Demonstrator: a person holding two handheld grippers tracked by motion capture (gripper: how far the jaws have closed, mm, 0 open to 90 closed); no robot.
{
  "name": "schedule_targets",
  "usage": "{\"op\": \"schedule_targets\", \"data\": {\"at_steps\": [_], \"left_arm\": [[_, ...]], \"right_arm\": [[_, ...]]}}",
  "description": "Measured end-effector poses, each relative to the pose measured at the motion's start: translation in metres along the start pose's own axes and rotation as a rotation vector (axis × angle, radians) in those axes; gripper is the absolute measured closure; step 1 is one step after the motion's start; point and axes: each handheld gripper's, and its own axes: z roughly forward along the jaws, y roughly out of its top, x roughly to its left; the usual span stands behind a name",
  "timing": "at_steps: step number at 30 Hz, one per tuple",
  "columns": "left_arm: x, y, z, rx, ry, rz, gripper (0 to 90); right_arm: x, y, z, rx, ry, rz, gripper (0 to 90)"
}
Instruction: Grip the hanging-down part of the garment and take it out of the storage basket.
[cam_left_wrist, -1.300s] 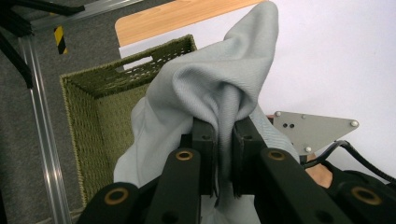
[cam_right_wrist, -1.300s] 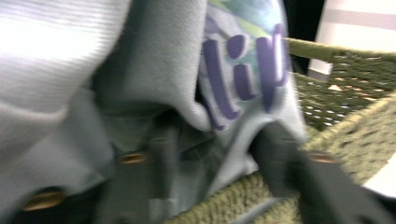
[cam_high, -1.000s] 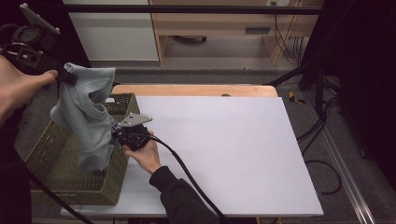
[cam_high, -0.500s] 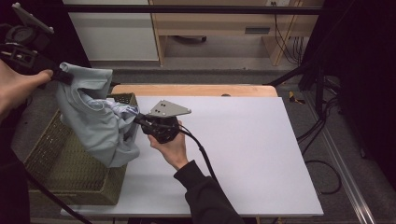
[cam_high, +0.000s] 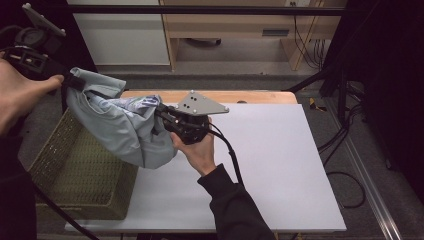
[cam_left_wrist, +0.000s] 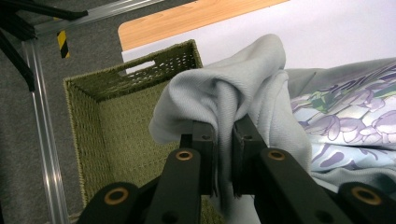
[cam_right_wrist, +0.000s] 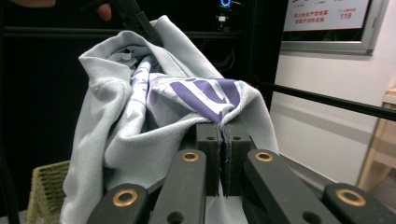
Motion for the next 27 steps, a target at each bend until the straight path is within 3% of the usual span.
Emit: {"op": "schedule_targets", "data": {"at_steps": [4, 7, 8, 9, 10, 13, 14, 17, 20, 21, 22, 23, 24, 25, 27], "left_arm": [[-0.003, 0.001, 0.002, -0.002, -0.005, 0.009, 81.9], [-0.006, 0.002, 0.004, 0.0, -0.007, 0.016, 81.9], [-0.008, 0.002, 0.006, 0.004, -0.01, 0.02, 81.9], [-0.008, 0.002, 0.006, 0.004, -0.01, 0.02, 81.9], [-0.009, 0.002, 0.006, 0.005, -0.01, 0.023, 81.9], [-0.012, 0.003, 0.007, 0.006, -0.015, 0.025, 81.9], [-0.014, 0.004, 0.008, 0.012, -0.016, 0.033, 81.9], [-0.015, 0.005, 0.009, 0.01, -0.015, 0.035, 82.0], [-0.018, 0.006, 0.012, 0.013, -0.015, 0.041, 82.0], [-0.018, 0.006, 0.012, 0.013, -0.015, 0.041, 82.0], [-0.018, 0.006, 0.012, 0.011, -0.014, 0.042, 82.0], [-0.019, 0.006, 0.012, 0.011, -0.018, 0.039, 82.1], [-0.019, 0.006, 0.012, 0.011, -0.018, 0.039, 82.1], [-0.02, 0.006, 0.013, 0.013, -0.018, 0.044, 82.1], [-0.02, 0.006, 0.013, 0.015, -0.018, 0.043, 82.1]], "right_arm": [[-0.003, -0.004, -0.002, 0.011, -0.003, 0.012, 88.3], [-0.004, -0.014, -0.002, 0.055, 0.004, 0.022, 88.0], [-0.003, -0.024, -0.001, 0.097, 0.009, 0.021, 87.7], [-0.003, -0.024, -0.001, 0.097, 0.009, 0.021, 87.7], [-0.002, -0.037, 0.0, 0.127, 0.014, 0.032, 87.5], [0.0, -0.051, 0.002, 0.147, 0.022, 0.046, 87.3], [0.001, -0.065, 0.005, 0.175, 0.025, 0.066, 87.0], [0.004, -0.082, 0.012, 0.221, 0.036, 0.091, 83.6], [0.006, -0.095, 0.018, 0.263, 0.034, 0.092, 72.1], [0.006, -0.095, 0.018, 0.263, 0.034, 0.092, 72.1], [0.007, -0.098, 0.018, 0.268, 0.04, 0.093, 67.6], [0.009, -0.102, 0.018, 0.284, 0.059, 0.095, 56.3], [0.01, -0.104, 0.016, 0.282, 0.062, 0.079, 50.5], [0.01, -0.104, 0.016, 0.282, 0.062, 0.079, 50.5], [0.01, -0.106, 0.009, 0.273, 0.06, 0.06, 40.2]]}}
